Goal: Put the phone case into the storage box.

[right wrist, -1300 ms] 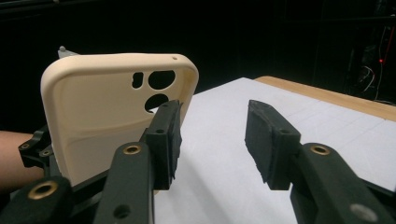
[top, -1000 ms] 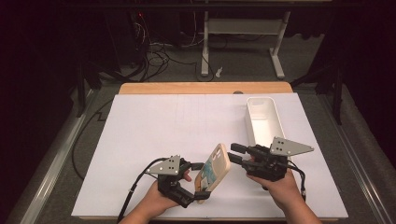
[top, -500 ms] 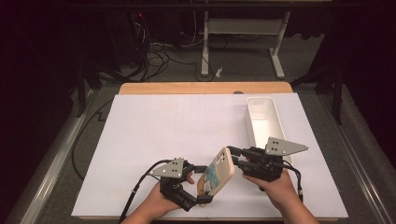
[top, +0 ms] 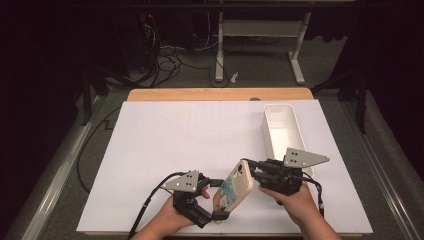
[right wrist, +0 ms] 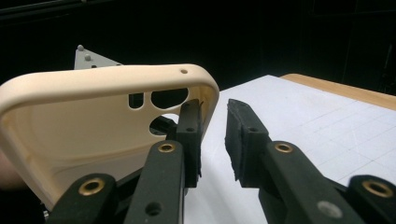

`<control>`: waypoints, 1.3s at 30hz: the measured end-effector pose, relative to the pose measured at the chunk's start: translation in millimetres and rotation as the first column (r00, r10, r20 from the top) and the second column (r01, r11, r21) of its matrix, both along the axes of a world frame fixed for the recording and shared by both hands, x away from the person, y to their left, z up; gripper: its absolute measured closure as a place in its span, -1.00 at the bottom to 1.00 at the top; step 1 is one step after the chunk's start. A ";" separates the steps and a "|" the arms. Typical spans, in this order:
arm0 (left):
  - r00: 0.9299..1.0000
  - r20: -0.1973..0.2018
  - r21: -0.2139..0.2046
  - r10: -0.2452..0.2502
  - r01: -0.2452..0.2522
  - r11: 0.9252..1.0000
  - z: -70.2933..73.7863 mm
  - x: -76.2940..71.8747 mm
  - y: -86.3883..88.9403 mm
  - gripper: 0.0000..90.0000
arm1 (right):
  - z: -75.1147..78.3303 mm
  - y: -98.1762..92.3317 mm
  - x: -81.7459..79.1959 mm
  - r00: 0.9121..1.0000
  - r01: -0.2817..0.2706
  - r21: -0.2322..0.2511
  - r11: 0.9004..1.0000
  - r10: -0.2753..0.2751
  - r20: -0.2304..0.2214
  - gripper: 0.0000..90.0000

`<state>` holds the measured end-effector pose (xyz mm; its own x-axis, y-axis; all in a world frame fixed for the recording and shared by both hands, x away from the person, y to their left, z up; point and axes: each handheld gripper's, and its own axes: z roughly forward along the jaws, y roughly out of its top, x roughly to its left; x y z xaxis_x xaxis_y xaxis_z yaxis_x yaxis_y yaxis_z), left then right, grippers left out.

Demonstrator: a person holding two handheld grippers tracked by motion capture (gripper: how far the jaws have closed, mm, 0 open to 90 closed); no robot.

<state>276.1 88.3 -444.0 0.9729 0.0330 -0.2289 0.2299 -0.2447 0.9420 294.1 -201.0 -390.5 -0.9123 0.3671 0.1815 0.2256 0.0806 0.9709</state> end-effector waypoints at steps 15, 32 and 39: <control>1.000 0.000 -0.006 -0.006 0.006 1.000 -0.4 -0.1 -0.4 -0.76 | -0.9 -0.1 -0.6 1.000 -0.026 0.014 1.000 0.026 0.000 0.86; 1.000 -0.002 -0.004 -0.016 0.016 1.000 -2.8 1.0 -1.1 -0.77 | -2.5 -1.2 1.3 0.999 -0.035 0.025 0.999 0.036 -0.024 0.89; 1.000 0.002 -0.003 -0.014 0.014 1.000 -3.2 0.7 -1.4 -0.77 | -2.4 -1.3 1.3 0.999 -0.038 0.027 0.999 0.038 -0.027 0.90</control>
<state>276.8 86.9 -447.2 0.9737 0.0185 -0.2270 0.2245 -0.2450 0.9432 295.5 -202.3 -392.9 -0.9200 0.3272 0.2156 0.2493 0.0641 0.9663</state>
